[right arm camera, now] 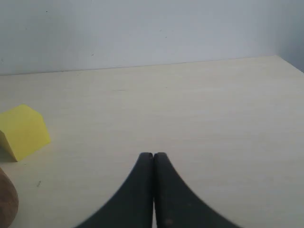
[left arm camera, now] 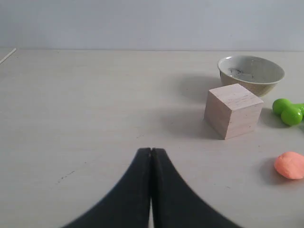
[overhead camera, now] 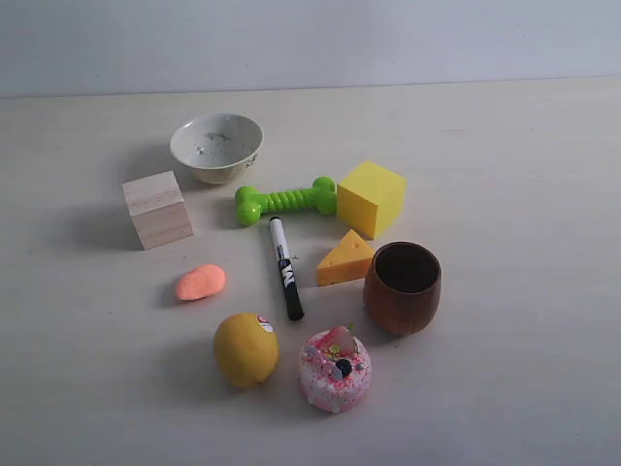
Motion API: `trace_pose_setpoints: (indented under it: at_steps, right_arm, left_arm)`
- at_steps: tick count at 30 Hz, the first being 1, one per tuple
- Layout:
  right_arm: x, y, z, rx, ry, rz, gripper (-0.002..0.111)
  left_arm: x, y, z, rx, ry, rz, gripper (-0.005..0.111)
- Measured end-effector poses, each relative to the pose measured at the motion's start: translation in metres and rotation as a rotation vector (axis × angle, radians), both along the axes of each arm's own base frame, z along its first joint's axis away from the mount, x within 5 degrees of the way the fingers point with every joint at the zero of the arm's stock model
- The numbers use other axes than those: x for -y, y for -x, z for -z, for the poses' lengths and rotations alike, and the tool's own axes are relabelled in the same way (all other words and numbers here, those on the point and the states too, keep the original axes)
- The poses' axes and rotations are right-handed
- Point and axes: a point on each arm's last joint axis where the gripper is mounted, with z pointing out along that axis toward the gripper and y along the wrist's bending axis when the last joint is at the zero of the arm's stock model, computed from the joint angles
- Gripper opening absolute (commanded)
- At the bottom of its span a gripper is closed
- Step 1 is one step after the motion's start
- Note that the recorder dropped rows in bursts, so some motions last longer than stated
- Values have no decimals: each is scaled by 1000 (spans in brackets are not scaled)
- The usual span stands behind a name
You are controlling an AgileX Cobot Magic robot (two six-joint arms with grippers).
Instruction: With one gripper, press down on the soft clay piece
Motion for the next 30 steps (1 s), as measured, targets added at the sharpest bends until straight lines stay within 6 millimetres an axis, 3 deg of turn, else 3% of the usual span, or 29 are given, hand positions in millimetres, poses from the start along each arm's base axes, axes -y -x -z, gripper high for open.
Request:
trace_pose_setpoints:
  at_steps: [9, 14, 17, 25, 27, 30]
  right_arm:
    - [0, 0, 0, 0, 0, 0, 0]
    - [0, 0, 0, 0, 0, 0, 0]
    - [0, 0, 0, 0, 0, 0, 0]
    - [0, 0, 0, 0, 0, 0, 0]
    - [0, 0, 0, 0, 0, 0, 0]
    - [0, 0, 0, 0, 0, 0, 0]
  left_arm:
    - [0, -1, -1, 19, 0, -1, 0]
    - [-1, -3, -15, 177, 13, -9, 0]
    - [-2, -3, -31, 356, 15, -20, 0]
    - [-2, -2, -40, 442, 22, -25, 0]
    - [-2, 0, -52, 447, 42, -24, 0]
    - [-1, 4, -89, 444, 44, -17, 0]
